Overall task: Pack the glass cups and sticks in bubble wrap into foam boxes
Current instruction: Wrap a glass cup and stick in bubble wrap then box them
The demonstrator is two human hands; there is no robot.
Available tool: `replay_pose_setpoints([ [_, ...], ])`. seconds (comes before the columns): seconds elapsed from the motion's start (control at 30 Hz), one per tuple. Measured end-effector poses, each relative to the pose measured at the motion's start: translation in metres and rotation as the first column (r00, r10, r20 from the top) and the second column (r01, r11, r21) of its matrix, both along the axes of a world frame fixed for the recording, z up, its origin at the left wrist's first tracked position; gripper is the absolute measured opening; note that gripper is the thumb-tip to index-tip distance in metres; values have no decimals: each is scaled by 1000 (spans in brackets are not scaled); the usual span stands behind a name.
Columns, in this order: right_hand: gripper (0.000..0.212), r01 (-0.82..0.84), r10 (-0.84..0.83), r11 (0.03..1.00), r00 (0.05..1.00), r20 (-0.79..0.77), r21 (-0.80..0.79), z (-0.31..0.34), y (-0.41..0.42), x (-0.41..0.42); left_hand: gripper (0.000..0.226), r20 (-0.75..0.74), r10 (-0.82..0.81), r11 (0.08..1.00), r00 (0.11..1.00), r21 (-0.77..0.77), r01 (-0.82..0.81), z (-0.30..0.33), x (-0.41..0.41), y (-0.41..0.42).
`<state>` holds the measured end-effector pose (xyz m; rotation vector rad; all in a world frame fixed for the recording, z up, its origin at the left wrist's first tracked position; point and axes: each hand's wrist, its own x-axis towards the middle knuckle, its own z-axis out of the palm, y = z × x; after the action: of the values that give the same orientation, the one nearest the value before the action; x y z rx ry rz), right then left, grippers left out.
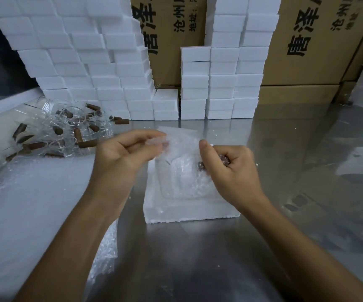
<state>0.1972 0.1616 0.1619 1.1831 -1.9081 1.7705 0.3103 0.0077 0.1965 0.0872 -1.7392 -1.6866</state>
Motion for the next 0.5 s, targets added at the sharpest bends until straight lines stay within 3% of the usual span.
replay_pose_setpoints([
  [0.1, 59, 31, -30, 999, 999, 29, -42, 1, 0, 0, 11, 8, 11, 950, 1000, -312, -8, -3, -1, 11],
  [0.2, 60, 68, -65, 995, 997, 45, -68, 2, 1, 0, 32, 62, 4, 906, 998, -423, 23, -5, 1, 15],
  [0.3, 61, 124, -122, 989, 992, 41, -75, 2, 3, -5, 51, 188, 97, 807, 977, -590, 33, -7, 2, 19],
  [0.37, 62, 142, -139, 987, 990, 38, -79, 1, 5, -7, 58, 265, 66, 792, 962, -600, 111, -7, 2, 21],
  [0.5, 59, 83, -84, 996, 996, -28, -43, 2, 4, -3, 26, 304, -127, 789, 944, -546, 282, -10, 1, 20],
])
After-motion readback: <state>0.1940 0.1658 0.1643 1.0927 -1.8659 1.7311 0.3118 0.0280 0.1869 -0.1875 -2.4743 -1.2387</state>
